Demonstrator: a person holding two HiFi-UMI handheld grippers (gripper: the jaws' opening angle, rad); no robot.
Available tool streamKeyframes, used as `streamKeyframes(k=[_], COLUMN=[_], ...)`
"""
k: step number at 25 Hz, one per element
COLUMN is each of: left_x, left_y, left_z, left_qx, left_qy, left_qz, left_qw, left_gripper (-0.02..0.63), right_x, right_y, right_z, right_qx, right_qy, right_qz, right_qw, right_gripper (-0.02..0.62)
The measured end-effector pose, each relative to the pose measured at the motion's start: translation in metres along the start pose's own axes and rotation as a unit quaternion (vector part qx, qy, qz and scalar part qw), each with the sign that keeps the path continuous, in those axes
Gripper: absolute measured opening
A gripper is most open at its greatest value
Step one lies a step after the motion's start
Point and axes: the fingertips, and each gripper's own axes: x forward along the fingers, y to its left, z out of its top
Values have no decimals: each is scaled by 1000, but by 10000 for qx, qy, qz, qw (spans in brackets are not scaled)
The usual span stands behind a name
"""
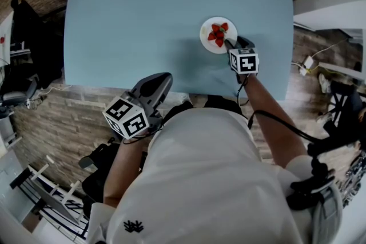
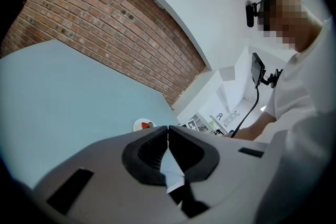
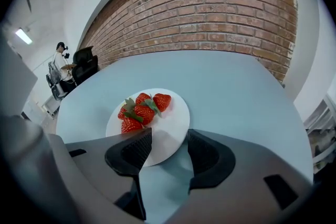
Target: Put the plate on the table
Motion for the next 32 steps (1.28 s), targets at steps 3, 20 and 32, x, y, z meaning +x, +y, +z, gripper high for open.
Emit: streamKeyframes(k=[3,20,32], left_x=[0,-5,-19], left_y=[0,-11,-16], left_z=[0,-4,-10], left_qx=[11,140,297], left_qy=[-12,-27,-86], left_qz=[13,156,311], left_qw=[10000,9998,9990], left_gripper=[9,9,9], right_x=[0,2,-7], right_y=[0,-1,4], right_z=[0,-2,-4], right_qx=[25,35,-146], right_qy=[8,-23,-65], right_qz=[-1,133,263], right_qw=[10000,9999,9995], right_gripper=[207,207,207])
